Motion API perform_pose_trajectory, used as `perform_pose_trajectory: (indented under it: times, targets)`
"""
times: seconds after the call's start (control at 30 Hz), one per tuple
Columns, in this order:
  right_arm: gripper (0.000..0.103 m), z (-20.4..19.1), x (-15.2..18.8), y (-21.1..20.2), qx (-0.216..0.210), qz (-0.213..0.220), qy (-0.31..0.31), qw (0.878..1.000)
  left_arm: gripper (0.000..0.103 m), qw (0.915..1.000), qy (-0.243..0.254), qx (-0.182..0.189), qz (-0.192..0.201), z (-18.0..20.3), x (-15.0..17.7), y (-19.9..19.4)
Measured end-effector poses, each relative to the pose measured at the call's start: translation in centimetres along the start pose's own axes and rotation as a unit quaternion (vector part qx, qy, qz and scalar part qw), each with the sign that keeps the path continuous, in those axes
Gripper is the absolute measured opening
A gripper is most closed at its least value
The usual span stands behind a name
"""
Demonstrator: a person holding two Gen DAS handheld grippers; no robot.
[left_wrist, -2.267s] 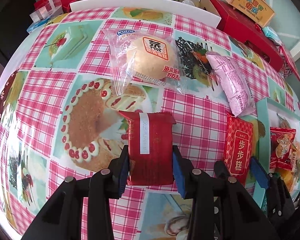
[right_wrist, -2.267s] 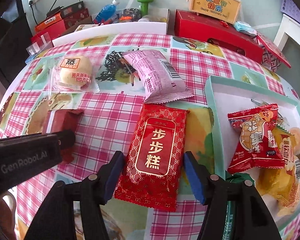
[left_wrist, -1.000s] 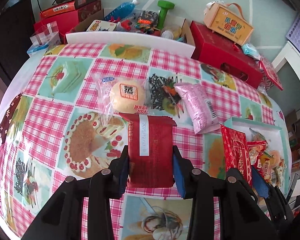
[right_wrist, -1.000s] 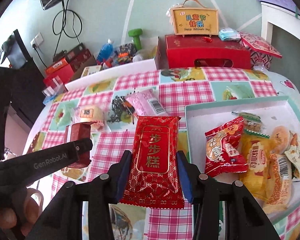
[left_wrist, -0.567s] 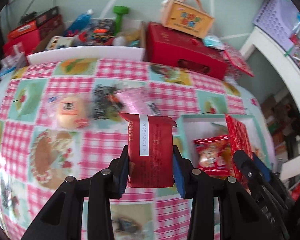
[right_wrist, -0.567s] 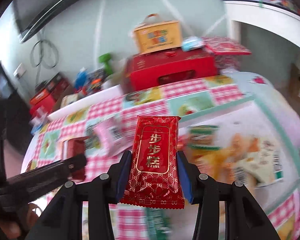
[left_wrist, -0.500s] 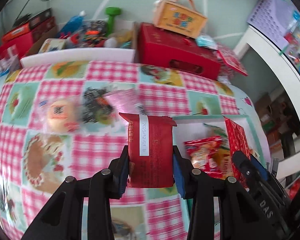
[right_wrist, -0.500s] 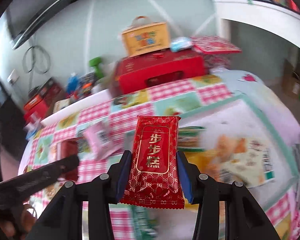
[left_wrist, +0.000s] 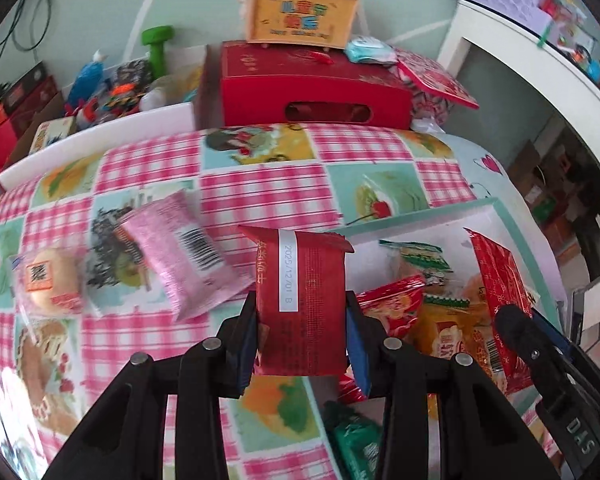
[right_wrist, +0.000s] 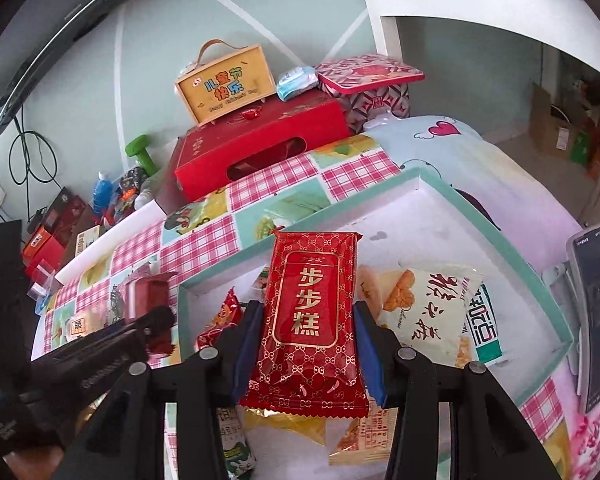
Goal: Organize snacks
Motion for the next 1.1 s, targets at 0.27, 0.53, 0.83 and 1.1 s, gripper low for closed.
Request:
perform_pose_trajectory:
  times: [0.27, 0.53, 0.83, 1.1]
  targets:
    - [0.048, 0.8, 0.4, 0.5, 0.005, -0.008, 0.007, 1.0, 0.041, 0.9995, 0.031, 0.003, -0.006, 2.1, 1.2, 1.2]
    - [0.048, 1.5, 0.6, 0.9, 0.012, -0.016, 0.013, 1.0, 0.041, 0.9991, 0.033, 0.021, -0.016, 2.9, 1.8, 1.8]
    - [0.05, 1.5, 0.6, 1.0, 0.022, -0.021, 0.008, 1.0, 0.041, 0.9978, 0.029, 0.021, -0.056, 3.3, 2.9, 3.5]
    - [0.051, 1.8, 0.5, 0.6, 0.03, -0.024, 0.01, 0.999, 0.054, 0.9986, 0.022, 0.01, -0.048, 3.0, 2.2, 1.6]
Point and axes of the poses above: each gripper's, at about its wrist camera, not at the fingertips, and y roughly the way its jaws point, z to its right, x to its underside, the point moved 4 cm from there along y, roughly the way its jaws point, and after that the axes turned 15 degrees about -y, right-handed, at the moved point
